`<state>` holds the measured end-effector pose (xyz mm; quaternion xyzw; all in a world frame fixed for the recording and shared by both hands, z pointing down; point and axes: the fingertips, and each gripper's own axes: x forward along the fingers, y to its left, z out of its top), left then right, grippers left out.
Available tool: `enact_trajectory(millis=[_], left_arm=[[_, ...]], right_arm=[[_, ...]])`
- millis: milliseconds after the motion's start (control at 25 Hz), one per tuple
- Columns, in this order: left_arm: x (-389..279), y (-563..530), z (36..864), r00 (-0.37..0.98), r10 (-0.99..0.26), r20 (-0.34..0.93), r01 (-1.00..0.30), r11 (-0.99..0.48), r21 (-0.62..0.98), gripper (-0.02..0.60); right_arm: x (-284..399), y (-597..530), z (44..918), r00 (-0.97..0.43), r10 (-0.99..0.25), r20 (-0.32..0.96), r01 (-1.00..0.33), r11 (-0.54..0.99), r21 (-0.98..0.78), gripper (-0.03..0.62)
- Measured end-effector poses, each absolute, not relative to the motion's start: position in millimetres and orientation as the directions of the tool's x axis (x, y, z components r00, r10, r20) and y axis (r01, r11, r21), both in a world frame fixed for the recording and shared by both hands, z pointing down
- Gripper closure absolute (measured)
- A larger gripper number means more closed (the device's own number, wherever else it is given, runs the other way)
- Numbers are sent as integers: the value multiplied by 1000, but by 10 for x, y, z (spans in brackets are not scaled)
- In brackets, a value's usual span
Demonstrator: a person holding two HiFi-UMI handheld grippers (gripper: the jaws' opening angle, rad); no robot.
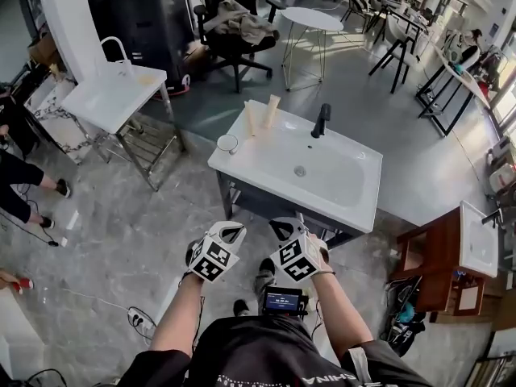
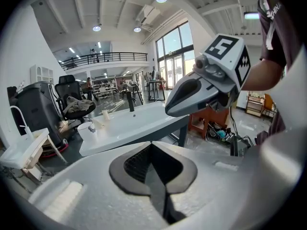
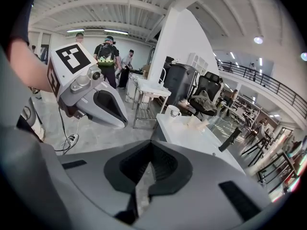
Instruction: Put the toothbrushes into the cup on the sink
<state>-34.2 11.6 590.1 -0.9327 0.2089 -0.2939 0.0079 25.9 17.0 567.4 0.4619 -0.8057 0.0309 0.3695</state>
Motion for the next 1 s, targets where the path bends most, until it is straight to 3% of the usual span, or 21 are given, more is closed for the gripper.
enact_trajectory(millis=[1000], left_arm=[[510,-2123,5761,684,-469,559,-471,-869,-153,577]], right_arm=[[967,-2195,5600,-470,-630,619,-678,706,204,585]])
